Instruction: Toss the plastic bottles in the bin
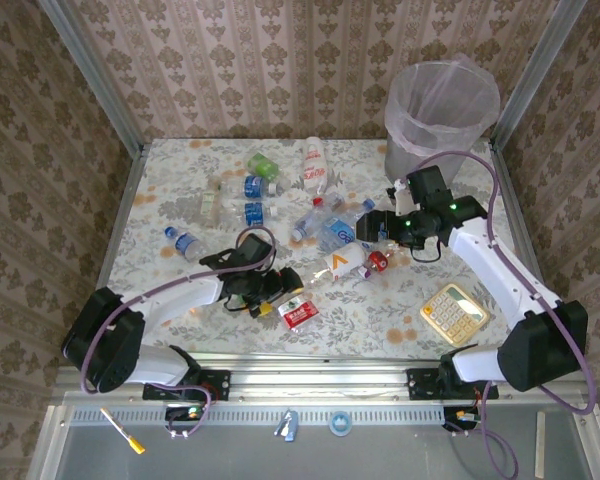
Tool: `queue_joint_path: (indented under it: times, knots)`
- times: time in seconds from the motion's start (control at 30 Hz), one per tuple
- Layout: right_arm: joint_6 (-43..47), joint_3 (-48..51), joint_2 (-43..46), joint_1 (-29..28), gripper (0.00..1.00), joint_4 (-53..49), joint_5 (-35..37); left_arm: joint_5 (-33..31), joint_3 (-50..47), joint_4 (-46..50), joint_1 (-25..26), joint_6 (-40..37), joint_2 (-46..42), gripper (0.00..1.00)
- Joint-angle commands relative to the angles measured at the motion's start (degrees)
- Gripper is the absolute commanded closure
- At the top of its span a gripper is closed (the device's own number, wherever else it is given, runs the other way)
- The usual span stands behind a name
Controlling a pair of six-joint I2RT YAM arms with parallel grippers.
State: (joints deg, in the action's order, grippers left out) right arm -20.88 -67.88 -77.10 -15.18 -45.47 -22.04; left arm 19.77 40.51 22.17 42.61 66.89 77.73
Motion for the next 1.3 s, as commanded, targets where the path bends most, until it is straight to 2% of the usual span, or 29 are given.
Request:
queue_joint_path:
  times: [0.0, 0.17, 0.33, 0.63, 0.83, 1.0, 1.27]
  knots:
    - [1.12, -2.17, -0.5, -0.32, 0.0, -1.39, -1.69, 1.07, -1.01, -2.76, 1.21, 0.86, 2.46, 0.12]
    - [1.39, -2.61, -0.69, -0.32, 0.0, -1.79, -1.84, 2.22, 1.92, -4.45, 2.6, -1.11, 7.09, 0.18]
    - [1.77, -2.53, -0.48, -0.29, 0.0, -2.59, -1.51, 2.25, 2.09, -3.89, 3.25, -1.53, 8.55, 0.35]
    - [1.56, -1.65, -0.33, -0.34, 0.0, -1.75, -1.32, 0.98, 1.63, -3.21, 2.83, -3.07, 6.5, 0.57]
    - [0.43, -1.3, -0.78, -0.33, 0.0, -0.19, -1.85, -0.99, 0.51, -3.74, 2.13, -6.53, 0.19, 0.75]
    - [-0.9, -1.29, -1.02, -0.29, 0.0, 1.84, -3.72, -4.47, 0.13, -2.63, 1.67, -11.27, -7.8, 0.76]
    - [-2.82, -1.42, -0.43, -0.53, 0.0, 7.52, -9.67, -10.46, 6.61, 5.96, 0.98, -26.18, -17.62, 0.76]
